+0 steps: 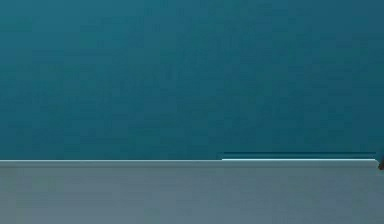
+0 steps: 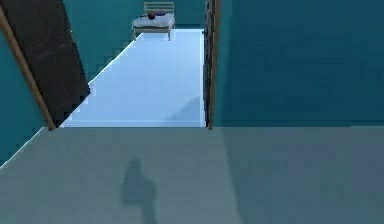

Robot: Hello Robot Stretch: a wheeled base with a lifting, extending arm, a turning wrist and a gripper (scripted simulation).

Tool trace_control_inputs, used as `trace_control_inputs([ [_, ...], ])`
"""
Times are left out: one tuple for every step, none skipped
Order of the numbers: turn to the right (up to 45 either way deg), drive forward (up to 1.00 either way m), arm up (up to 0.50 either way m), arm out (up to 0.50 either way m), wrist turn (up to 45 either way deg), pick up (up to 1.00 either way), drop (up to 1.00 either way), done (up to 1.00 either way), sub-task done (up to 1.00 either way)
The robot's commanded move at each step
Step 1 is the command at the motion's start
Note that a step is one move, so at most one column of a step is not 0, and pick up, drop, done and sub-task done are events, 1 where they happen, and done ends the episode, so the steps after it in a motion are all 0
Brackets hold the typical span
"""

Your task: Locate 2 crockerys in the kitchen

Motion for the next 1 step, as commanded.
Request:
trace_control_inputs([
  [0.0,0.20,0.00,0.00,0.0,0.00,0.00,0.00,0.00],
])
